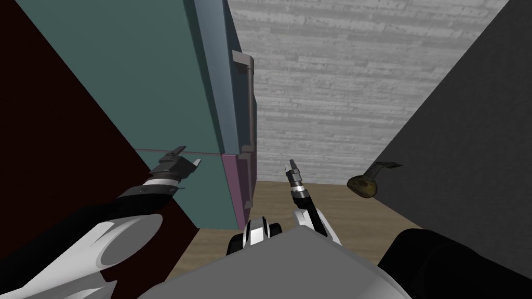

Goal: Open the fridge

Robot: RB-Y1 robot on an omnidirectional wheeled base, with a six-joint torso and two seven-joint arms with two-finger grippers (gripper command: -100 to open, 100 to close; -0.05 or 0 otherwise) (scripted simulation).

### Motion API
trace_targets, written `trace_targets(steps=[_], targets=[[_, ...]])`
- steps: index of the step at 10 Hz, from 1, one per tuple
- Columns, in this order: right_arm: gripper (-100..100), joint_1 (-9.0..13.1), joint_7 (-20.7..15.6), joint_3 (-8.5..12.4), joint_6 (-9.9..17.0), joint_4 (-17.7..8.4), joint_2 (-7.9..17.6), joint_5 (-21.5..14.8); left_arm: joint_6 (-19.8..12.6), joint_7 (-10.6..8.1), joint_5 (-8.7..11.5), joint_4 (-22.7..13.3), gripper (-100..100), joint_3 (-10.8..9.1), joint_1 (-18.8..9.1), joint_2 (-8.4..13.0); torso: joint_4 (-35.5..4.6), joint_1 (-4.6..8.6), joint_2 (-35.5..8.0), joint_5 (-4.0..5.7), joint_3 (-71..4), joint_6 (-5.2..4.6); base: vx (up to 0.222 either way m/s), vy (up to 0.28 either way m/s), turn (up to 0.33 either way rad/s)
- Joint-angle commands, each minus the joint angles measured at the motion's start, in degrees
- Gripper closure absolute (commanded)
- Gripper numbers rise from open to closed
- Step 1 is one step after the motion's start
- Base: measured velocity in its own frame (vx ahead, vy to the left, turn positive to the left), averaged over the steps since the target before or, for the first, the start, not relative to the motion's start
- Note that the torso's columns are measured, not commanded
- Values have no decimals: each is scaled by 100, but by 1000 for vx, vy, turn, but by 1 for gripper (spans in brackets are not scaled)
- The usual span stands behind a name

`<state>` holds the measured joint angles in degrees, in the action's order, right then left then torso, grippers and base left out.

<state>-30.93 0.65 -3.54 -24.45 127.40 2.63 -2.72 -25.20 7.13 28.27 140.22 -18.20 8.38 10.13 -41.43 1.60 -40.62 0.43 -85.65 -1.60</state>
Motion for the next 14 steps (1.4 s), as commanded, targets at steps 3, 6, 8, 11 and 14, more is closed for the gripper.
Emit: trace_targets(steps=[3,6,8,11,14], targets=[[0,0,0,0,0,0,0,0,-294,-18,189,-47,-100,113,-131,-15,0,3,4,0,-3,8,2,-17,45],[0,-1,0,-1,0,0,-1,0,-618,-26,350,-52,-100,54,-237,-2,-10,14,-15,5,10,19,15,-100,136],[0,-1,0,-1,0,0,-1,0,-878,-34,506,-51,-100,-4,-341,13,-7,30,-16,9,11,6,-6,-116,145],[0,-1,0,0,0,0,-1,0,-1069,-41,657,-45,-100,-60,-442,32,-11,22,-13,8,10,8,9,-63,69],[0,0,0,0,0,0,0,0,-1295,-48,801,-31,-100,-113,-537,56,-12,20,-22,8,15,-2,-2,-30,45]])
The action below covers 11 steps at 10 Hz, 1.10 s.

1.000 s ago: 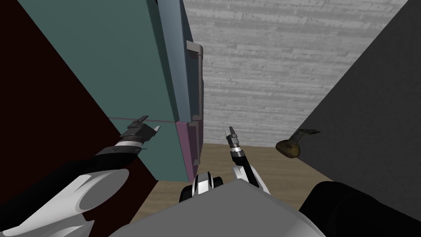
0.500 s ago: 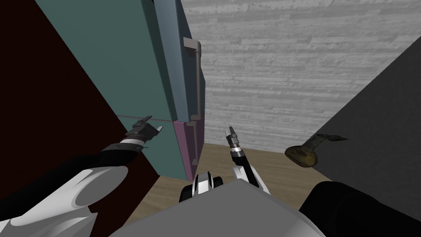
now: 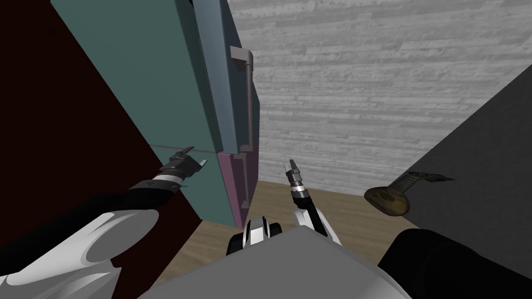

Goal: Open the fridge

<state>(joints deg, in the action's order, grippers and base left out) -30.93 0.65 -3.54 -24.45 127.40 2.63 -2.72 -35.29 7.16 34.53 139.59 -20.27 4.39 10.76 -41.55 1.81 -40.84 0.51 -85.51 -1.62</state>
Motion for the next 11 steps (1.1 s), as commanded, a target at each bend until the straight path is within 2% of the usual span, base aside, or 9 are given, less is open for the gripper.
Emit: trace_targets(steps=[1,2,3,4,5,6,8,9,11], targets=[[0,-1,0,-1,0,0,-1,0,-372,-52,175,32,-100,94,-138,-8,-11,14,-11,6,7,21,-3,-86,94],[0,0,0,-1,0,0,-1,0,-522,-58,310,53,-100,44,-228,19,-8,17,-18,6,13,11,3,-105,147],[0,-1,0,-1,0,0,-1,0,-601,-58,310,53,-100,44,-228,19,-15,18,-21,10,14,16,16,-84,108],[0,0,0,-1,0,0,-1,0,-738,-65,436,83,-100,-3,-312,50,-12,12,-19,8,13,5,7,-81,125],[0,-1,0,-1,0,0,-1,0,-814,-65,436,83,-100,-3,-312,50,-17,20,-24,12,14,6,-3,-63,23],[0,0,0,-1,0,0,-1,0,-994,-71,552,123,-100,-45,-389,83,-20,4,-25,9,14,9,-2,-62,127],[0,0,0,-1,0,0,-1,0,-1188,-76,657,175,-100,-84,-459,120,-24,8,-41,8,26,22,-8,-95,86],[0,0,0,-1,0,0,-1,0,-1188,-76,657,175,-100,-84,-459,120,-28,0,-44,7,28,36,0,-90,66],[0,0,0,-1,0,0,-1,0,-1484,-84,832,315,-100,-149,-575,203,-54,-43,-39,10,15,47,-11,-90,91]])
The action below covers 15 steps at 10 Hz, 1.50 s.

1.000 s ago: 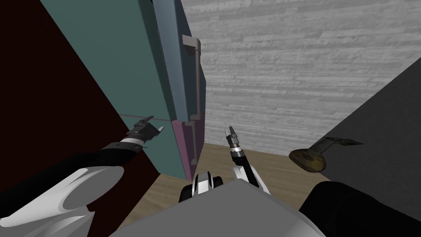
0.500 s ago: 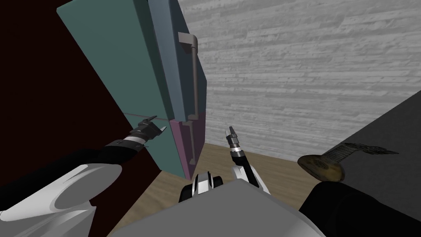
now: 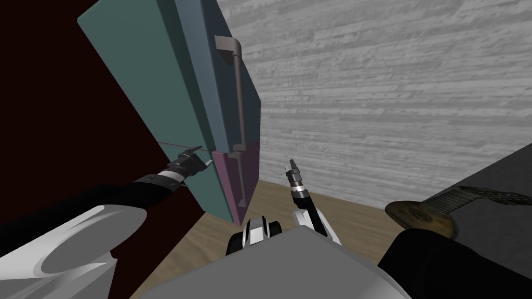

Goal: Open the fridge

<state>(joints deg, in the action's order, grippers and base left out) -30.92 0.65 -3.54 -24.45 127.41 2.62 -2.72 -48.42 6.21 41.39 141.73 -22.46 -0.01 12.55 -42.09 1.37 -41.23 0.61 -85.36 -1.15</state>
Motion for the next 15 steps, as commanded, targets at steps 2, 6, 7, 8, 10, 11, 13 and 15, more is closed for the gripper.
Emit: trace_targets(steps=[2,6,7,8,10,11,13,15], targets=[[0,0,0,0,0,0,0,0,-379,5,270,282,-100,25,-218,103,-19,-33,0,-2,-6,25,-20,-108,108],[0,-1,0,1,0,0,1,0,-611,-8,363,439,-100,-47,-169,193,-41,-57,-34,-5,15,47,-9,-38,41],[0,0,0,1,0,0,1,0,-630,-7,367,455,-100,-53,-144,193,-24,-78,-43,-23,26,63,-22,7,37],[0,0,0,1,0,0,1,0,-642,-6,365,452,100,-58,-132,195,-13,-102,-52,-40,37,78,-19,2,17],[0,-1,0,0,0,0,0,0,-670,-14,297,451,100,-144,-127,166,-17,-86,-70,-42,53,102,14,-153,91],[0,-1,0,0,0,0,-1,0,-687,-22,230,452,100,-229,-134,137,-11,-83,-89,-41,66,94,-18,-262,110],[0,-1,0,-2,0,0,-2,0,-704,-31,162,454,100,-315,-141,109,-7,-61,-71,-33,56,85,2,-307,112],[0,0,0,-2,0,0,-2,0,-737,-47,27,457,100,-485,-155,51,-11,-82,-54,-32,37,75,-22,-323,101]])
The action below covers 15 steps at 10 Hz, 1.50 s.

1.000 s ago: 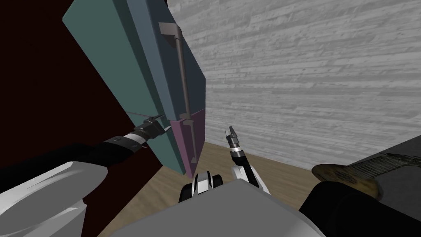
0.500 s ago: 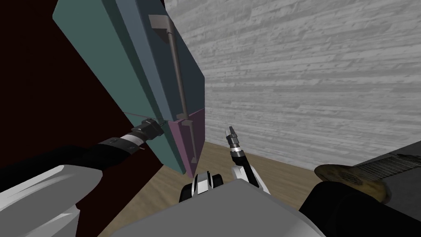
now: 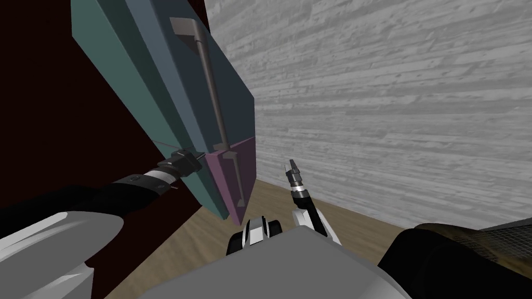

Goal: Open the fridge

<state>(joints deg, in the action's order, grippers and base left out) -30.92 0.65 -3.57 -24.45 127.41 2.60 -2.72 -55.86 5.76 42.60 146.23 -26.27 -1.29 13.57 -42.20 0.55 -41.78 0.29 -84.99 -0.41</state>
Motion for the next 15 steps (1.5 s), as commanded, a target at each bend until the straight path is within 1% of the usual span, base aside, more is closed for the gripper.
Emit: trace_targets(steps=[1,2,4,5,6,7,8,9,10,11,15], targets=[[0,-1,0,0,0,0,0,0,6,-2,-94,7,100,-105,-28,-51,-3,-4,11,3,-8,5,-2,-263,82],[0,0,0,1,0,0,1,0,-11,-10,-162,9,100,-190,-35,-79,-5,-24,17,3,-16,-8,-47,-285,66],[0,0,0,0,0,0,0,0,-44,-26,-297,12,100,-361,-49,-137,-3,0,-13,-2,10,12,-53,-349,126],[0,-1,0,0,0,0,0,0,-44,-26,-297,12,100,-361,-49,-137,-5,-11,-23,-7,20,20,-19,-298,64],[0,0,0,0,0,0,1,0,-61,-34,-364,14,100,-447,-56,-165,-10,-41,-21,-10,17,13,-51,-312,67],[0,0,0,0,0,0,0,0,-78,-42,-431,15,100,-532,-64,-194,-8,-41,-34,-18,26,26,-43,-343,123],[0,-1,0,0,0,0,0,0,-49,-19,-393,6,100,-468,-42,-190,-8,-43,-42,-23,36,37,-13,-160,36],[0,-1,0,2,0,1,2,0,-107,-26,-369,-164,-100,-520,-72,-173,-6,-107,-42,-40,37,39,5,-45,-5],[0,-1,0,3,0,0,3,0,-191,-32,-315,-299,-100,-592,-116,-137,4,-133,-35,-58,34,43,21,-33,10],[0,-1,0,3,0,0,4,0,-248,-36,-278,-355,-100,-639,-145,-113,32,-137,0,-74,15,44,12,-26,26],[0,-1,0,4,0,0,4,0,-542,-54,-88,-502,-100,-885,-292,10,37,-54,27,-42,-5,14,23,-21,17]])
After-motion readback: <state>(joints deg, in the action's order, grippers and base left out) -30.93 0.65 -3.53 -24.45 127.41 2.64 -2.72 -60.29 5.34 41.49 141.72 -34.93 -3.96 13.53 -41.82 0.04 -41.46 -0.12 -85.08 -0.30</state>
